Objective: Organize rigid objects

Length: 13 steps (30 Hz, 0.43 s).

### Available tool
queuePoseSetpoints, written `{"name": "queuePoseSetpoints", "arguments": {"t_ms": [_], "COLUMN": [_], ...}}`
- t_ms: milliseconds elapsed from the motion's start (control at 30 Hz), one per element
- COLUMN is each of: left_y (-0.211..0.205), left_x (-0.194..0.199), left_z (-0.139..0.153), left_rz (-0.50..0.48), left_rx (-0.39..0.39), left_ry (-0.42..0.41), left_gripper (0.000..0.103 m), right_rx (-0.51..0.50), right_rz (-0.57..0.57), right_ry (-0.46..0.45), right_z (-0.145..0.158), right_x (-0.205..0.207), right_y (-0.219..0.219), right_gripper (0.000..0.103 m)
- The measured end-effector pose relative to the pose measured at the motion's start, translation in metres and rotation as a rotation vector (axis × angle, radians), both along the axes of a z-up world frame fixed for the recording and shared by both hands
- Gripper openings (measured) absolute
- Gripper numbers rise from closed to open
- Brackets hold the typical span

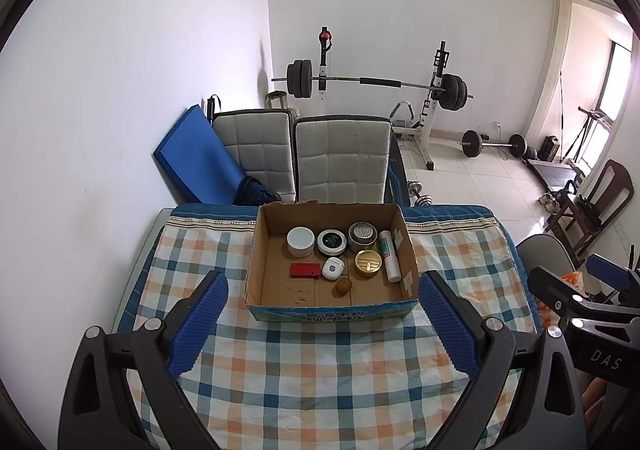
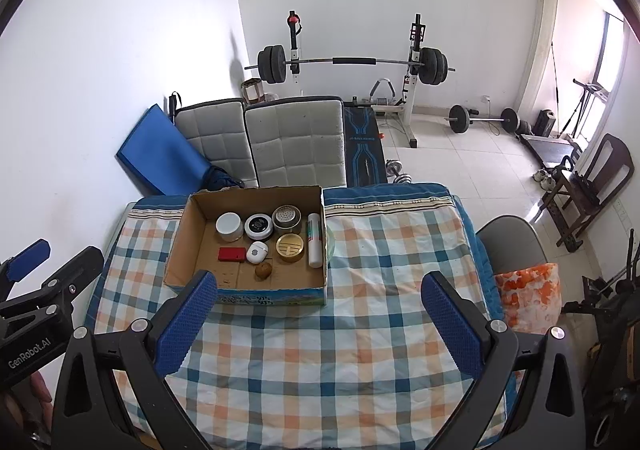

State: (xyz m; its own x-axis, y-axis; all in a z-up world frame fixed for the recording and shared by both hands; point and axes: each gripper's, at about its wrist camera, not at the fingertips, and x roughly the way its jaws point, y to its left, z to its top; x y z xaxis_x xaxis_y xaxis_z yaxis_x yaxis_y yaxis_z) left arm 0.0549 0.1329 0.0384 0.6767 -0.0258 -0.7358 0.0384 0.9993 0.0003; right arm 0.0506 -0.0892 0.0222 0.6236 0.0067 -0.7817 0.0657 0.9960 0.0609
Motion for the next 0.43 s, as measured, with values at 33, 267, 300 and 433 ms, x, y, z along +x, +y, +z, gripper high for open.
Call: {"name": "queuePoseSetpoints", "arguments": {"t_ms": [33,267,300,433], "left_y": [-0.0018,-0.0029,-0.0032,-0.0037], "left_x": [-0.0015,-0.0017,-0.0023,-0.0024], "left_z": [-0.0007,-0.0001,0.0001,0.0027], "left_rz": [0.000,-0.003,-0.004,-0.012], "left_rx": [-0.001,0.003,0.004,0.008], "left_ry": [0.000,-0.009,-0.012,-0.023], "left_gripper": [0.098,0.098,0.098,0.098], "right_rx": [-0.001,-0.008,-0.013,-0.019], "right_rz": [-0.003,-0.008,-0.011,-0.023], "right_ry": [-0.002,-0.011,-0.014,-0.023], "right_z": [0.0010,0.0031,0.0033,0.0060], "right_x": [-0.0016,-0.0039,-0.0041,-0.0060], "right_y": [0.0005,0.0009,0.0012,0.0013], "right_gripper": [0.103,0.103,0.103,0.103]}}
